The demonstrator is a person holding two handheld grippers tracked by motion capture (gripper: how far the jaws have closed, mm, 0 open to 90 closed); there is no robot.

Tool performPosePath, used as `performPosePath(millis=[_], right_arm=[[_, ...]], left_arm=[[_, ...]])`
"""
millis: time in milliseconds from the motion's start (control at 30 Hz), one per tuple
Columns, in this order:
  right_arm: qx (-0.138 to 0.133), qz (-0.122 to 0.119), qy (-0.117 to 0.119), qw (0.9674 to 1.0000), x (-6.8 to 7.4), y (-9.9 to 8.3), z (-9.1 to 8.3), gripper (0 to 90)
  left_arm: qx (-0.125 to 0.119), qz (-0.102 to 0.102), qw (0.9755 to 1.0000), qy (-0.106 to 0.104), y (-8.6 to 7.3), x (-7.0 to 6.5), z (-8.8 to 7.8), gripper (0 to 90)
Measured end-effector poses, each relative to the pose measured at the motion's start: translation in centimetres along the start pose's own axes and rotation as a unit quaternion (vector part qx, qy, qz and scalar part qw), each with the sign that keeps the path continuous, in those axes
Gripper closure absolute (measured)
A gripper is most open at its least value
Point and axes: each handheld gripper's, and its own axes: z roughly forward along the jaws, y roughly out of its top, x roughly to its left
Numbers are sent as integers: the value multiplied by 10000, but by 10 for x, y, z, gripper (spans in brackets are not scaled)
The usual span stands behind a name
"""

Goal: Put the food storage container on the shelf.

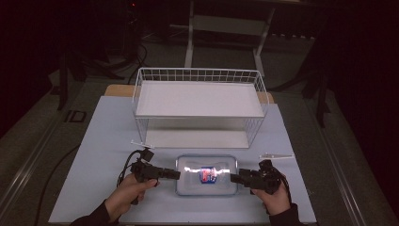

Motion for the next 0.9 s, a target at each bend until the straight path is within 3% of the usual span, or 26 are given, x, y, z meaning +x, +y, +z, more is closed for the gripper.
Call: performPosePath(millis=[233,633,900], right_arm=[[82,147,273,9995,-4,-2,0,460],[25,198,102,9997,5,-6,-4,475],[-51,129,145,9998,11,8,-2,478]], left_arm=[[-2,63,10000,9,-3,-3,0,583],[-168,205,9993,265,-4,-16,-3,582],[-368,359,9981,353,7,-22,-16,583]])
